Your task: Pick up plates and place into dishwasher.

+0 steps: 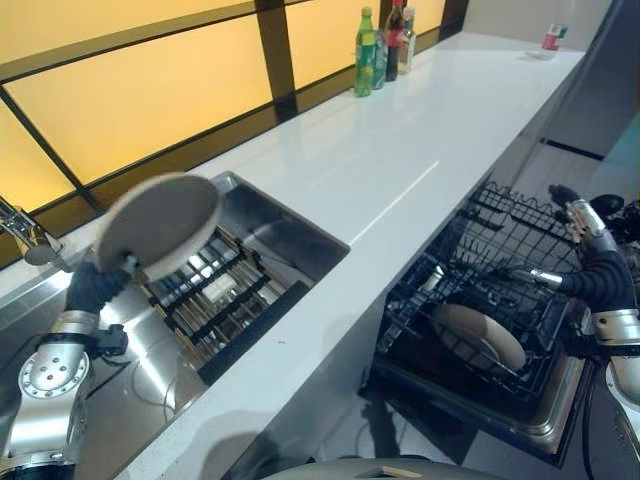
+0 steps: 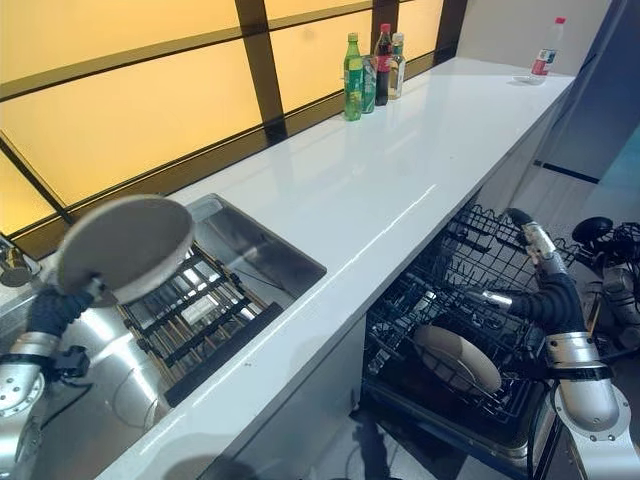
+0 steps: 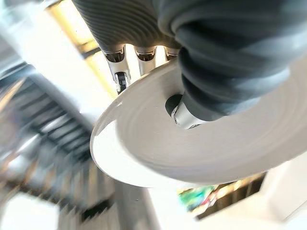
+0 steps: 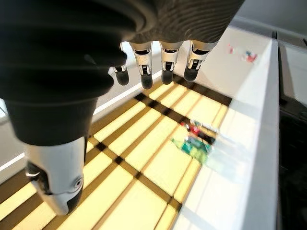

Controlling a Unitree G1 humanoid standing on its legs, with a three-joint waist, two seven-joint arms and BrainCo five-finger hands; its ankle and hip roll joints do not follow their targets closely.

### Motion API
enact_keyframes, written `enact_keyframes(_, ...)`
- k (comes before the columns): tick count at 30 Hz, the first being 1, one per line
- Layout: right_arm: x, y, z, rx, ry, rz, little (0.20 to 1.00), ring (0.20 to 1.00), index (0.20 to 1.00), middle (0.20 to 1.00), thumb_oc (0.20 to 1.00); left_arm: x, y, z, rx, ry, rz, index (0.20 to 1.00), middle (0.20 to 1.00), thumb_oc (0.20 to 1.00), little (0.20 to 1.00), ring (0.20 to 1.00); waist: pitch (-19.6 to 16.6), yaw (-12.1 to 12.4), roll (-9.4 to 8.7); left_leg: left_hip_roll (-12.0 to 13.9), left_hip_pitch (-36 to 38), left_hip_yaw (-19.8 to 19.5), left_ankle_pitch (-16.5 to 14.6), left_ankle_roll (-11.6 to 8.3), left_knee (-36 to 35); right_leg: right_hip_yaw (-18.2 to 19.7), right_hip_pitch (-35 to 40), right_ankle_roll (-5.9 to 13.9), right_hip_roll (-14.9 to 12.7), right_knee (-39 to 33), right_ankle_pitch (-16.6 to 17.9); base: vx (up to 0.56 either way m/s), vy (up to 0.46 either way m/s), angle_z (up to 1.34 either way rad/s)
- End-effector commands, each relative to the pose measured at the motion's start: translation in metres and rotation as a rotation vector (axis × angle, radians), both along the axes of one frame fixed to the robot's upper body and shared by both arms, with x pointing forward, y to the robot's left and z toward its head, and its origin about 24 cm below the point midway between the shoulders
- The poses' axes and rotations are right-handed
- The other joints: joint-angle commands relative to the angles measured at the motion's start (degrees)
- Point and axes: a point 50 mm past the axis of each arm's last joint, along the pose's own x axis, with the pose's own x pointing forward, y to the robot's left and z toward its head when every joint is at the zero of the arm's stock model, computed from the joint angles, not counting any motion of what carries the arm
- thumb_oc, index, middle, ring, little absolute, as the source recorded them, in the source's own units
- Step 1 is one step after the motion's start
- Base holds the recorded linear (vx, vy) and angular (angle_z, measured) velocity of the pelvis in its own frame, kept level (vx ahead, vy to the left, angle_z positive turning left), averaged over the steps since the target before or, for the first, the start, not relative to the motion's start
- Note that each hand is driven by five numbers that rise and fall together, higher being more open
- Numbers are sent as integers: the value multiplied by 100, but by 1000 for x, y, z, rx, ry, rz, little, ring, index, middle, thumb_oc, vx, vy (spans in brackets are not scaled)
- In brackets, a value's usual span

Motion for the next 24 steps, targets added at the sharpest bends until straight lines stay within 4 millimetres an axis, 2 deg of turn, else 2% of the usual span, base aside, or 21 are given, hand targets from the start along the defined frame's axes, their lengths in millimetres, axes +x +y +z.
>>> enact_keyframes(1,-4,4,36,-22,-229,-18,1000,1000,1000,1000,1000,1,0,53,98,-246,-22,200,200,200,200,200,-343,103,-172,-246,-323,-111,-201,-4,253,-226,-63,676,-400,-14,129,-173,-75,13)
enact_keyframes(6,-4,10,54,-18,-350,21,1000,1000,1000,1000,1000,3,-4,68,98,-322,-40,200,200,200,200,200,-414,114,-145,-189,-329,-154,-124,-36,120,-262,-51,594,-303,-39,96,-161,-72,5)
enact_keyframes(9,1,28,70,-55,-429,141,1000,1000,1000,1000,1000,11,-16,75,98,-375,-82,200,200,200,200,200,-438,146,-138,-173,-355,-202,-78,-54,70,-267,-46,555,-256,-57,83,-166,-73,4)
enact_keyframes(12,11,51,86,-88,-491,276,1000,1000,1000,1000,1000,23,-41,81,104,-409,-191,200,200,200,200,200,-446,219,-158,-170,-402,-258,-77,-62,102,-296,-34,522,-238,-91,92,-172,-82,8)
enact_keyframes(13,17,62,93,-102,-511,335,1000,1000,1000,1000,1000,29,-56,84,118,-428,-261,200,200,200,200,200,-456,275,-174,-171,-428,-281,-75,-59,115,-326,-27,508,-237,-116,102,-162,-81,3)
enact_keyframes(15,21,73,99,-112,-534,398,1000,1000,1000,1000,1000,33,-71,87,128,-443,-338,200,200,200,200,200,-470,319,-185,-173,-457,-310,-62,-61,117,-353,-17,491,-229,-148,117,-150,-76,5)
enact_keyframes(17,30,91,105,-122,-545,487,1000,1000,1000,1000,1000,40,-98,89,140,-450,-482,200,200,200,200,200,-508,393,-199,-177,-479,-356,-44,-63,98,-401,15,460,-209,-201,127,-146,-79,1)
enact_keyframes(18,31,94,105,-128,-547,501,1000,1000,1000,1000,1000,40,-103,89,151,-451,-513,200,200,200,200,200,-507,399,-198,-177,-479,-369,-42,-62,93,-408,21,454,-205,-208,127,-112,-69,8)
enact_keyframes(22,37,118,110,-127,-539,613,1000,1000,1000,1000,1000,39,-144,94,238,-486,-722,200,200,200,200,200,-571,469,-217,-183,-504,-430,-18,-52,60,-464,48,421,-173,-249,130,-87,-56,18)
enact_keyframes(24,38,122,110,-123,-532,640,1000,1000,1000,1000,1000,38,-151,95,239,-481,-769,200,200,200,200,200,-584,475,-220,-187,-507,-435,-23,-49,62,-468,49,410,-163,-252,124,-51,-32,13)
